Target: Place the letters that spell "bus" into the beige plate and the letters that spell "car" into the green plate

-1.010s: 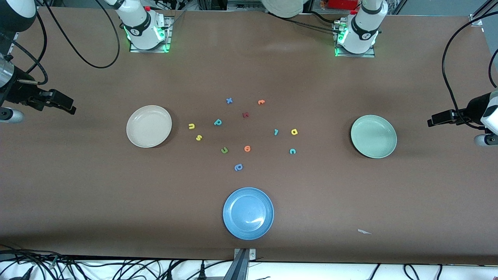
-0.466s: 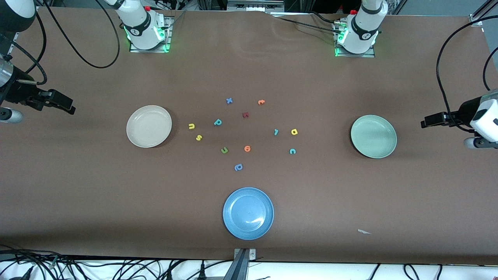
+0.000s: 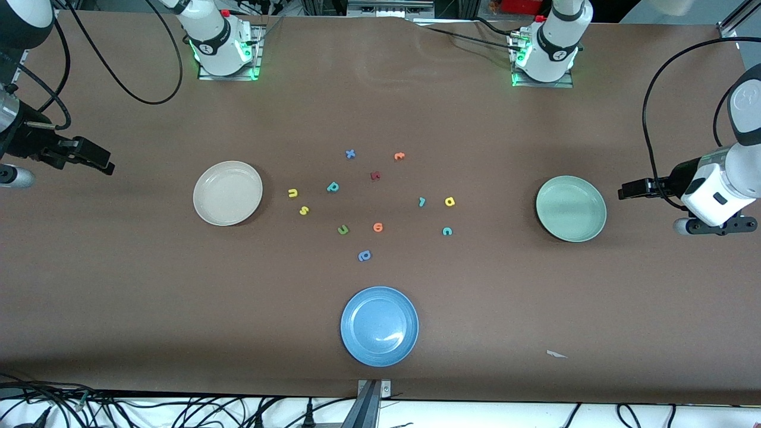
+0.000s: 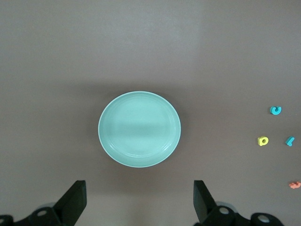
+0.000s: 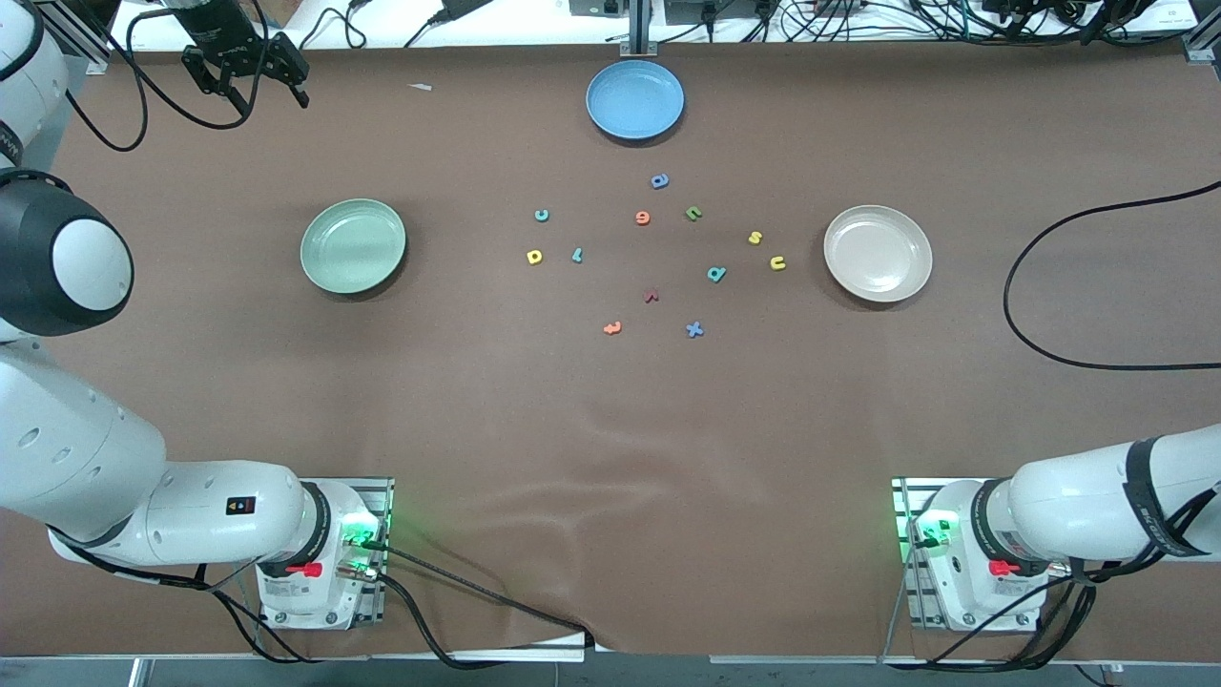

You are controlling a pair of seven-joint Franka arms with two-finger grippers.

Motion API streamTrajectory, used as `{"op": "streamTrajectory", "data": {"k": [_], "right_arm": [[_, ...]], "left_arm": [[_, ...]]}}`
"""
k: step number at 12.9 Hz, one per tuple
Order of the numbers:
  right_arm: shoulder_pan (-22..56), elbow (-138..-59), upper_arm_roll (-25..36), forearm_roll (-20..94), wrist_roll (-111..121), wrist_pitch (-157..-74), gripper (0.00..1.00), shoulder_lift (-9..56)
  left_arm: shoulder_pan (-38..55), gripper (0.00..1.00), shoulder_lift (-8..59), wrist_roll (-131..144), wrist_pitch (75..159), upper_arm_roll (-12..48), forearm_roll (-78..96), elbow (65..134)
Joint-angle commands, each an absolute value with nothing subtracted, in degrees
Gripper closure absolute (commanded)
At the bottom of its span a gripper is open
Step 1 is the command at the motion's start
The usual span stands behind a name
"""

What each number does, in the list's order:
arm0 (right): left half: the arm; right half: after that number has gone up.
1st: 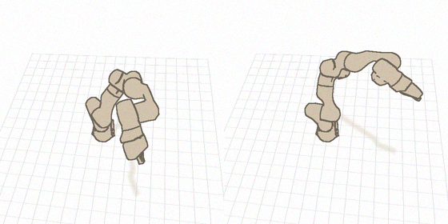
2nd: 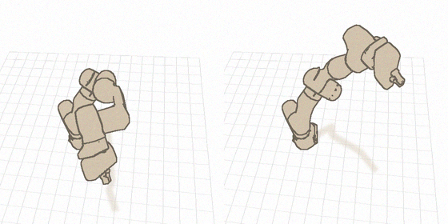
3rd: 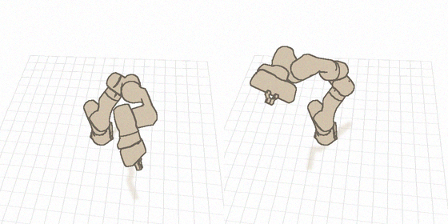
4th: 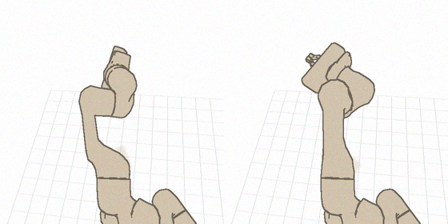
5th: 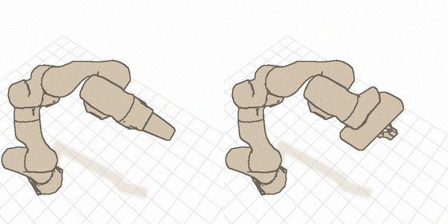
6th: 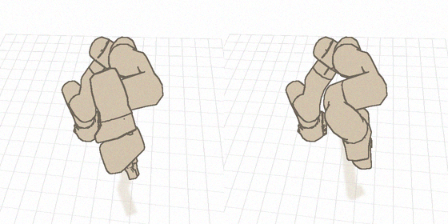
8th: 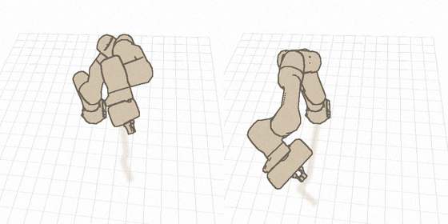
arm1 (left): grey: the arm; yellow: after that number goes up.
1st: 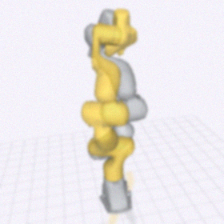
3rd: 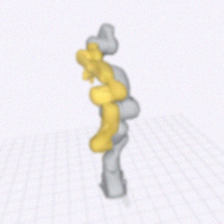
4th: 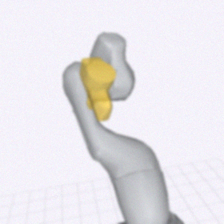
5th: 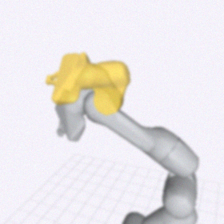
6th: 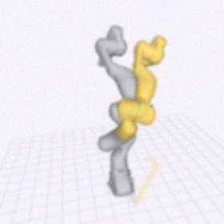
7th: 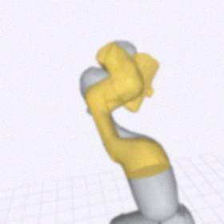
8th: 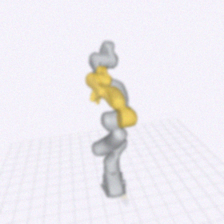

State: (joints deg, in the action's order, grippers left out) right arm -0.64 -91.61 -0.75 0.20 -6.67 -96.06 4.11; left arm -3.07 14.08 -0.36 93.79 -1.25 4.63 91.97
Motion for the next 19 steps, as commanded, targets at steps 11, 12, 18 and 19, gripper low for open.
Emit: {"op": "streamTrajectory", "data": {"k": [11,12,18,19], "right_arm": [[-0.9,-92.2,-0.9,0.6,-6.6,-95.9,0.00,3.3],[-0.9,-92.2,-0.9,0.6,-6.7,-95.9,0.00,3.3],[-0.9,-92.2,-0.9,0.6,-6.5,-95.9,0.00,3.3],[-0.9,-92.2,-0.9,0.6,-6.5,-95.9,0.00,3.3]], "left_arm": [[-2.9,0.02,11.6,-0.1,92.0,-1.1,0.6,91.2],[-2.9,0.02,11.3,-0.1,91.5,-1.0,0.2,91.2],[-2.8,0.01,10.5,-0.2,91.0,0.0,-1.8,91.1],[-2.8,0.00,10.5,0.1,91.0,-0.1,-1.8,91.1]]}}
